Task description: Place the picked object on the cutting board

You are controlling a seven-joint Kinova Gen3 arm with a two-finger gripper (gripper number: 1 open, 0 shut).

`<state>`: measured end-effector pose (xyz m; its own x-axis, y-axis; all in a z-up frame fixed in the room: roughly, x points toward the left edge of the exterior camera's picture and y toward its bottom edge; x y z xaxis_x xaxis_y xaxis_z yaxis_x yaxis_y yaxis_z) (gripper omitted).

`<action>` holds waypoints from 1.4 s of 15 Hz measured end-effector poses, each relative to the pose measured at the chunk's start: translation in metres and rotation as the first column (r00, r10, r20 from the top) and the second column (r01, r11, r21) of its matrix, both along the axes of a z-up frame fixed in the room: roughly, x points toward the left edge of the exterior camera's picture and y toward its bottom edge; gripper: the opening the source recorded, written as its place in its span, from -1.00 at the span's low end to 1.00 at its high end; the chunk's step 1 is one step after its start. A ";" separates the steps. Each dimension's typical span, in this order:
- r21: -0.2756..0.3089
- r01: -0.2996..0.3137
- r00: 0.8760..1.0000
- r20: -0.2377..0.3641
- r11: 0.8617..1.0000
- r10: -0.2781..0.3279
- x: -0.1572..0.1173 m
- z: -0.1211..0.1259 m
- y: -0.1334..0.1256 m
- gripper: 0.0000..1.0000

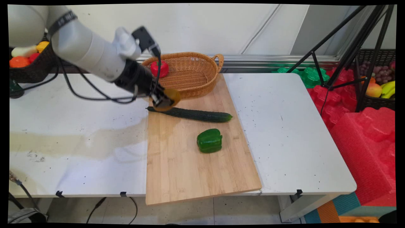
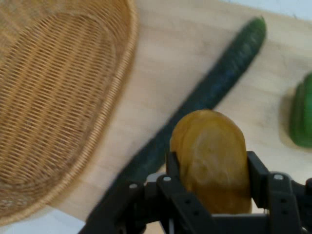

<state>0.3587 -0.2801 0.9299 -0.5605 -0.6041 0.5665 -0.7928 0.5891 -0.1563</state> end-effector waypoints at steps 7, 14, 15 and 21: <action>0.053 0.090 0.995 0.045 0.995 -0.092 -0.024 -0.043 0.017 -1.00; 0.095 0.152 0.985 0.069 0.984 -0.159 -0.038 -0.081 0.008 -1.00; 0.098 0.158 0.984 0.072 0.982 -0.166 -0.039 -0.084 0.007 -1.00; 0.111 0.201 0.973 0.091 0.973 -0.212 -0.044 -0.103 0.000 -1.00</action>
<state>0.3150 -0.2804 0.8271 -0.7303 -0.5204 0.4425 -0.6355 0.7551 -0.1609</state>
